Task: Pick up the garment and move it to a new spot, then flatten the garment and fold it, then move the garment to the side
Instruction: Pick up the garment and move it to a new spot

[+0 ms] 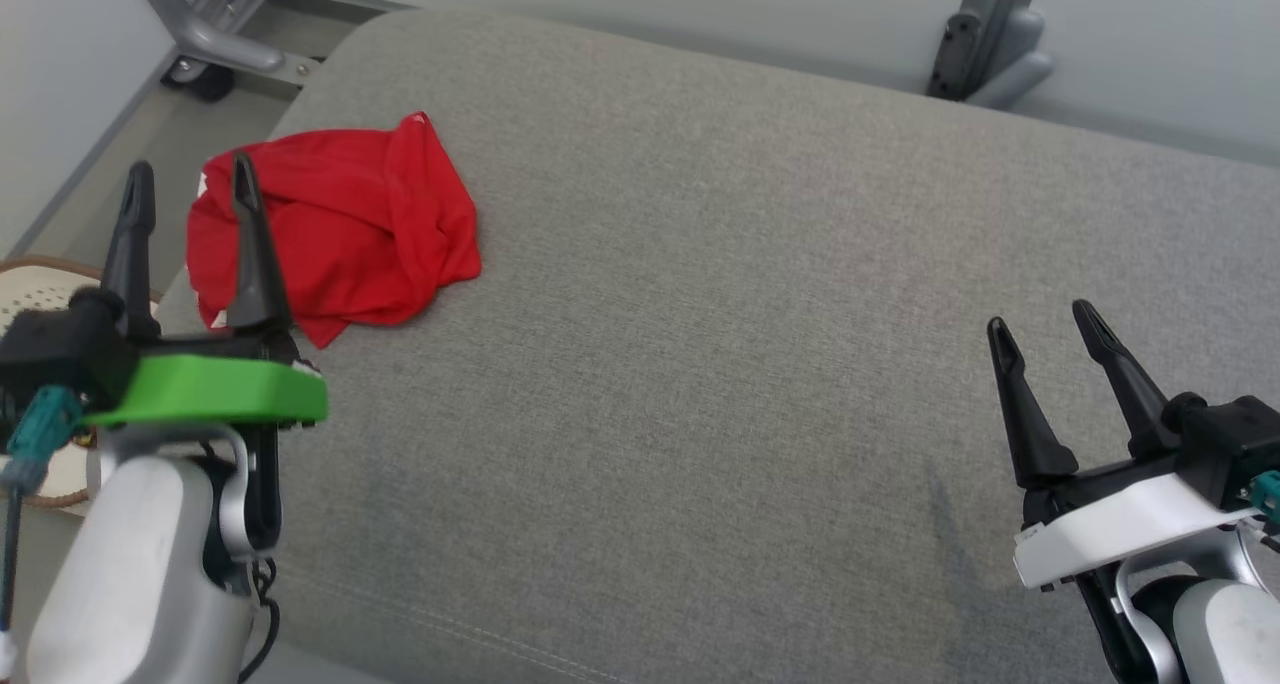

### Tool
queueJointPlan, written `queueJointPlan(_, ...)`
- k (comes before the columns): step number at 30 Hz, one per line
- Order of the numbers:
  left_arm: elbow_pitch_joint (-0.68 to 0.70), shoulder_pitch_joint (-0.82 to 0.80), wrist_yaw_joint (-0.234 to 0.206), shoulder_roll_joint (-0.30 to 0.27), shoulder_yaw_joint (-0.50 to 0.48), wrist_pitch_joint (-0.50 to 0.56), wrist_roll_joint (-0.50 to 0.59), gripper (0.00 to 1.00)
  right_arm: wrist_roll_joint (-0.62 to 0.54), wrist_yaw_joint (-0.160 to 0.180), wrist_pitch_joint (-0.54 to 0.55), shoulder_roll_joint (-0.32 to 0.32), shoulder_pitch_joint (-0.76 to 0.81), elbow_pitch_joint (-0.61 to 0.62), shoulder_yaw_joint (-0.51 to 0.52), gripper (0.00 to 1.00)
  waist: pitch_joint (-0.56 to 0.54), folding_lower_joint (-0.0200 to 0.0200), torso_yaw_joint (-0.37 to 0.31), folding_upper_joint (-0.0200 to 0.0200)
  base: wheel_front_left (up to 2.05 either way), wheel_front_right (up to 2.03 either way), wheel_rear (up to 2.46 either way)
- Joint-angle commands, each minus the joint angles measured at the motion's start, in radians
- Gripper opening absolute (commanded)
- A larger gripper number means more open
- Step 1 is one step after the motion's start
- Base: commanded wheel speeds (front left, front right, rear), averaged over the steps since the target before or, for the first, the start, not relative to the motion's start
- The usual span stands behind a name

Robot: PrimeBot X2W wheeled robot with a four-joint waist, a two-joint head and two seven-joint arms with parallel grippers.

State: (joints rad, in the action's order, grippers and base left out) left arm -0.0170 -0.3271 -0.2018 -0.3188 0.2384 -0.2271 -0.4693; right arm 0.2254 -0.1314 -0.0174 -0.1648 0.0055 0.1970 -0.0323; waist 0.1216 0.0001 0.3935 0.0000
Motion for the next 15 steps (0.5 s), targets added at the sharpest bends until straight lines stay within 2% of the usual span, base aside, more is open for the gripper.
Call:
queueJointPlan(1,-0.062,-0.066,0.021,0.009,-0.005,-0.004,-0.018,1.0,-0.003,0.001,0.009,-0.018,-0.03,0.014,-0.01,1.0,0.102,-0.0001,-0.071,0.0,0.0,0.0,0.0)
queueJointPlan(10,-0.588,-0.355,0.167,0.025,-0.001,0.035,-0.096,1.0,0.007,0.001,0.019,-0.074,-0.131,0.038,-0.059,1.0,0.255,-0.0001,-0.186,0.0,0.0,0.0,0.0)
queueJointPlan(11,-0.703,-0.403,0.195,0.031,-0.001,0.05,-0.115,1.0,0.01,0.001,0.015,-0.083,-0.149,0.041,-0.062,1.0,0.282,-0.0001,-0.202,0.0,0.0,0.0,0.0)
queueJointPlan(15,-0.899,-0.48,0.228,0.023,-0.011,0.072,-0.136,1.0,0.015,0.001,0.005,-0.089,-0.178,0.041,-0.063,1.0,0.324,-0.0001,-0.231,0.0,0.0,0.0,0.0)
